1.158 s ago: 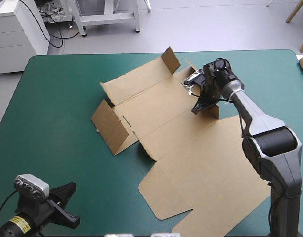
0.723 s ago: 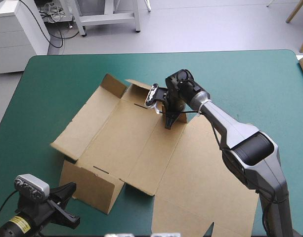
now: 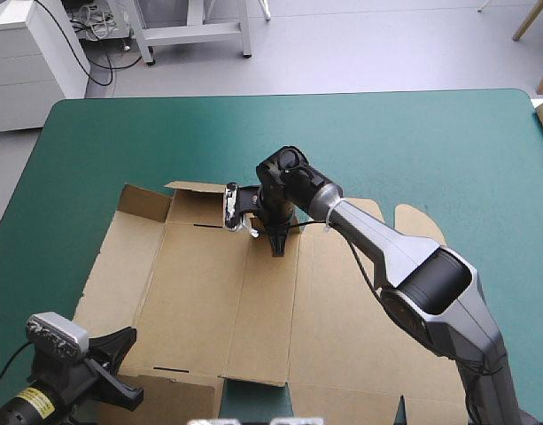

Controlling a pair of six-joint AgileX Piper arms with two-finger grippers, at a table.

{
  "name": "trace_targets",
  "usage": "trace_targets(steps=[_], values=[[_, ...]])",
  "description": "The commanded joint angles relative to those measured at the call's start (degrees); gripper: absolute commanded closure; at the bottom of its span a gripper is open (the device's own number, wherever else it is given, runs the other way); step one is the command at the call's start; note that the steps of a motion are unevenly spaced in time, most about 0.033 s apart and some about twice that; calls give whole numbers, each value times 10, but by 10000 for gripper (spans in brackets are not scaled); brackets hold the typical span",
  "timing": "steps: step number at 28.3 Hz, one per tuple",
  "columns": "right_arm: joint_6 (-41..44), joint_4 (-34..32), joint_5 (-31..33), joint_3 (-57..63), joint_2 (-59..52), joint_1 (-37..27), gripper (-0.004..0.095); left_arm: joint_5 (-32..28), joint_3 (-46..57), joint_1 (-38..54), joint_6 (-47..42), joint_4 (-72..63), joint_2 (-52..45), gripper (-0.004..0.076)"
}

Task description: Fold the box

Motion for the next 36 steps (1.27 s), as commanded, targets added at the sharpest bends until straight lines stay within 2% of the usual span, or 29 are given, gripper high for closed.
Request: trace_targets(steps=[1,4,6,9,13,19,25,32,36], values=[[-4,20,-14,-16,-31,-1,925,-35,-18,-4,1,-10,7,731],[-4,-13,-16,-19,-31,-1,864,-35,-18,-4,1,-10,7,731],[2,-26,-1,-43,-31,-1,710,-35,-18,-4,1,-10,7,731],[32,-20,5,-87,-31,-1,541,-35,-18,-4,1,-10,7,731],[105,-21,5,-154,-33,-1,411,-35,-18,-4,1,-10,7,731],[192,-70,5,-183,-82,-1,417,-35,-18,-4,1,-10,7,731],[247,-72,6,-177,-170,-1,523,-35,-18,-4,1,-10,7,731],[284,-74,6,-84,-313,-1,544,-36,-18,-4,1,-10,7,731],[318,-92,6,7,-395,-1,714,-36,-18,-4,0,-10,7,731]])
